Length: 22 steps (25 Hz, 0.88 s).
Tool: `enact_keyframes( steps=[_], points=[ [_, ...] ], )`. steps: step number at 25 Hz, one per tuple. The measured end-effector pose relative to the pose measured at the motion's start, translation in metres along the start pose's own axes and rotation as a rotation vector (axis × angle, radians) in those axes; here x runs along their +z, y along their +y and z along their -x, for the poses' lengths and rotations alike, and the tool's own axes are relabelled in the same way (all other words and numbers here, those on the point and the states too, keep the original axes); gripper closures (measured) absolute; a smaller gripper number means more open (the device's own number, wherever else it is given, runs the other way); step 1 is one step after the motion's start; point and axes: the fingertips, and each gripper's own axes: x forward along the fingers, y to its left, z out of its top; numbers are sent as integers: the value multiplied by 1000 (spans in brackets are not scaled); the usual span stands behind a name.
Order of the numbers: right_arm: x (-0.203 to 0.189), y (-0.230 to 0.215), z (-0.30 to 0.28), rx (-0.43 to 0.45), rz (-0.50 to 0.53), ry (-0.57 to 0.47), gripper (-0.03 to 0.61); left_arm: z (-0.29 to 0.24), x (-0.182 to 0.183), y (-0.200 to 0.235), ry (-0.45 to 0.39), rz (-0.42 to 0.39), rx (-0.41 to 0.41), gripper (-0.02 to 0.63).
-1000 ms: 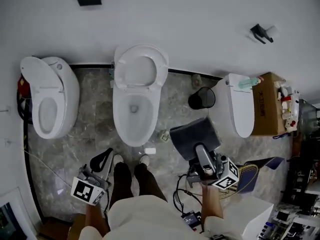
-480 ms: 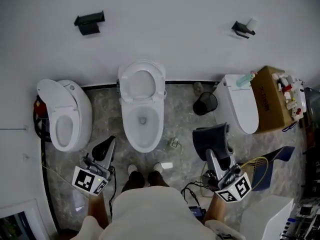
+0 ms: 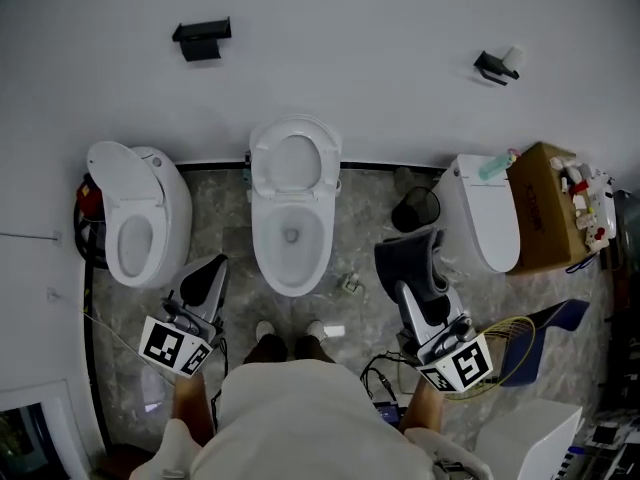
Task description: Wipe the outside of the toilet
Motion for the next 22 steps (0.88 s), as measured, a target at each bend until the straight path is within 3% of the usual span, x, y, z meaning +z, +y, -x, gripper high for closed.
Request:
enact_keyframes(
  steps=[22],
  points=[
    [-7, -4, -3, -33, 36, 24, 526, -2, -8, -1, 17, -16, -12, 615]
  ],
)
